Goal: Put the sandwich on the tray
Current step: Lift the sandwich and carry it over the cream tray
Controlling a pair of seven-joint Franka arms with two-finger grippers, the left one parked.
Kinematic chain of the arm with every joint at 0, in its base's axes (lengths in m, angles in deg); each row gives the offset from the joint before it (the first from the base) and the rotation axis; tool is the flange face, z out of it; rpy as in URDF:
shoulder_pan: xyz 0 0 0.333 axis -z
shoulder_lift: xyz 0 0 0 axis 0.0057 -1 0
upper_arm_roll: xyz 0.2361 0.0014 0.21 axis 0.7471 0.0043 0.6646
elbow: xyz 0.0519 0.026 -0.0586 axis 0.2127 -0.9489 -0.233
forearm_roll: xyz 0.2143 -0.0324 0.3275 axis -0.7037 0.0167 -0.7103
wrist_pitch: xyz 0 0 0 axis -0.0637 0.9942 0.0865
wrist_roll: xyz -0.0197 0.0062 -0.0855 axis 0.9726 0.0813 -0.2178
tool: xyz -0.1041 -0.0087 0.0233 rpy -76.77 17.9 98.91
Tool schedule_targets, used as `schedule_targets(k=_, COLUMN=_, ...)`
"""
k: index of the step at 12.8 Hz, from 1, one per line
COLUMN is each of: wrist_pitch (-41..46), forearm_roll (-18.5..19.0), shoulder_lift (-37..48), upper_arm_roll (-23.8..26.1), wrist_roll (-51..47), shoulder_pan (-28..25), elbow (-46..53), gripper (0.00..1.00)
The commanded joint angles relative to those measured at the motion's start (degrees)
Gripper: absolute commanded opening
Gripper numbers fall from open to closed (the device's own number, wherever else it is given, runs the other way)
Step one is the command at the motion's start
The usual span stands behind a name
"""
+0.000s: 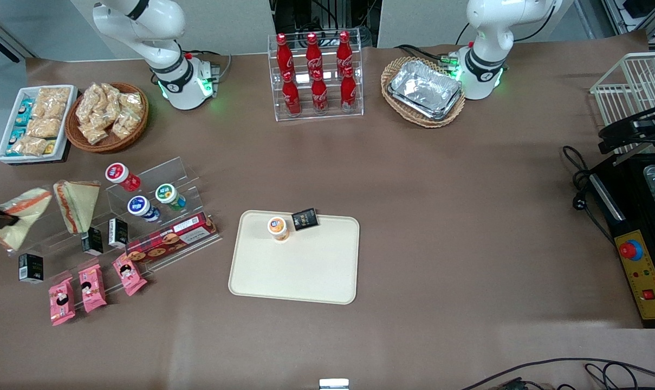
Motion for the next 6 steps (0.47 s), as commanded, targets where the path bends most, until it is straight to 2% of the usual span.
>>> schedule_targets(k=1, wrist_pitch=4.62, forearm_roll=0.35, shoulder_lift=0.98, upper_arm_roll=-0.38, wrist_roll=-13.68, shoulder_pan=-7.12, elbow=1.33, gripper=0.12)
schedule_targets(k=6, wrist_pitch=4.72, forearm_roll=0.79, shoulder_lift=0.63, upper_arm_roll=-0.38, wrist_roll=-36.36, shoulder_pan=-19.25, elbow=1.33, gripper=0.12)
